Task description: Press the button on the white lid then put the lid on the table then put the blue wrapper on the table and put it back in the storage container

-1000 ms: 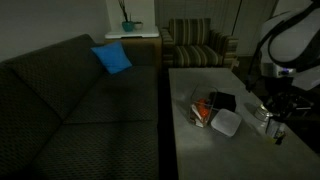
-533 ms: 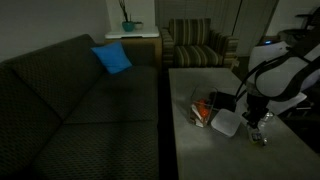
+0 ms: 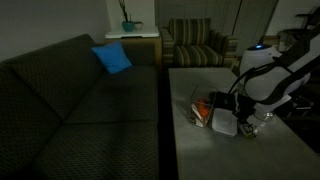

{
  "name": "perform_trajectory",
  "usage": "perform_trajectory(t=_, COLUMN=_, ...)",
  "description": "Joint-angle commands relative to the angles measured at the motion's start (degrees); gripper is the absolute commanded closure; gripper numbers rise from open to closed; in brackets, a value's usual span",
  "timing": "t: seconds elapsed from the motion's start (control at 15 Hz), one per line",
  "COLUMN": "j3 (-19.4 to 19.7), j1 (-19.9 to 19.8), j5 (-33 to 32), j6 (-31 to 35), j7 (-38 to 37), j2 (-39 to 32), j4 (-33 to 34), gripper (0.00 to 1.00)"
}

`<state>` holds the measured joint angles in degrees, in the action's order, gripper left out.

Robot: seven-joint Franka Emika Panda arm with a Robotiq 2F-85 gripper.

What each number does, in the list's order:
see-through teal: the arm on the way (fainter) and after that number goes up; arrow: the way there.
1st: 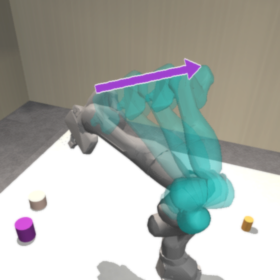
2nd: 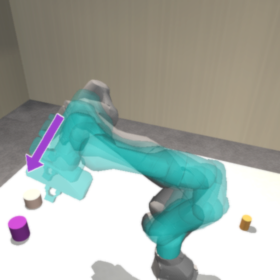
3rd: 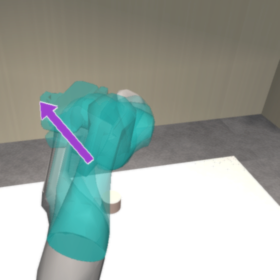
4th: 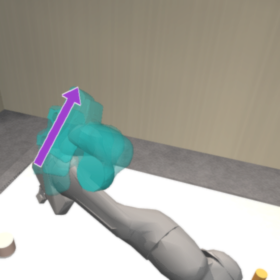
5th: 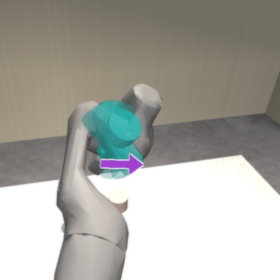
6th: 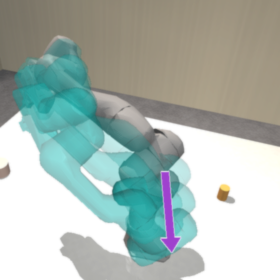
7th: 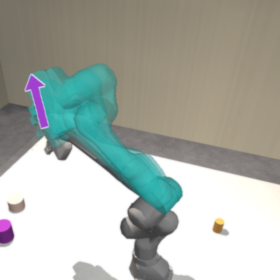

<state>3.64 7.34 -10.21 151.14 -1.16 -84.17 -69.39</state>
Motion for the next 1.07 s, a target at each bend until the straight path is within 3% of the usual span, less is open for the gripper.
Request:
perform_trajectory(t=0.0, j3=0.3, j1=0.06, j5=0.54, j6=0.82, j7=-0.21, j2=-0.12, j4=0.22, gripper=0.67)
perform_trajectory(t=0.6, j3=0.11, j1=0.08, j5=0.11, j6=0.36, j7=-0.78, j2=1.54, j4=-0.86, gripper=0.03)
perform_trajectory(t=1.0, j3=-4.02, j1=-2.18, j5=0.67, j6=0.04, j7=1.87, j2=5.83, j4=-5.2, gripper=0.0)
